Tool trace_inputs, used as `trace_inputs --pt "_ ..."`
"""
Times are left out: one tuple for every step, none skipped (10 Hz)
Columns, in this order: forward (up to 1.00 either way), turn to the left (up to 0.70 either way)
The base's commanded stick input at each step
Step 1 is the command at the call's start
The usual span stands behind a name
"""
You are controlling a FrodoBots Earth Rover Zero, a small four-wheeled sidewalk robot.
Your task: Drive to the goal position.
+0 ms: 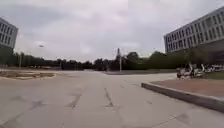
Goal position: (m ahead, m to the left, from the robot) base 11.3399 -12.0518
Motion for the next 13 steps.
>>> trace_inputs --pt "1.00 0.00" --pt "1.00 0.00" --pt "1.00 0.00" --pt "1.00 0.00" --pt "1.00 0.00" --pt "1.00 0.00" --pt "1.00 0.00" --pt "1.00 0.00" --pt "1.00 0.00" --pt "1.00 0.00" --pt "1.00 0.00" --pt "1.00 0.00" --pt "1.00 0.00"
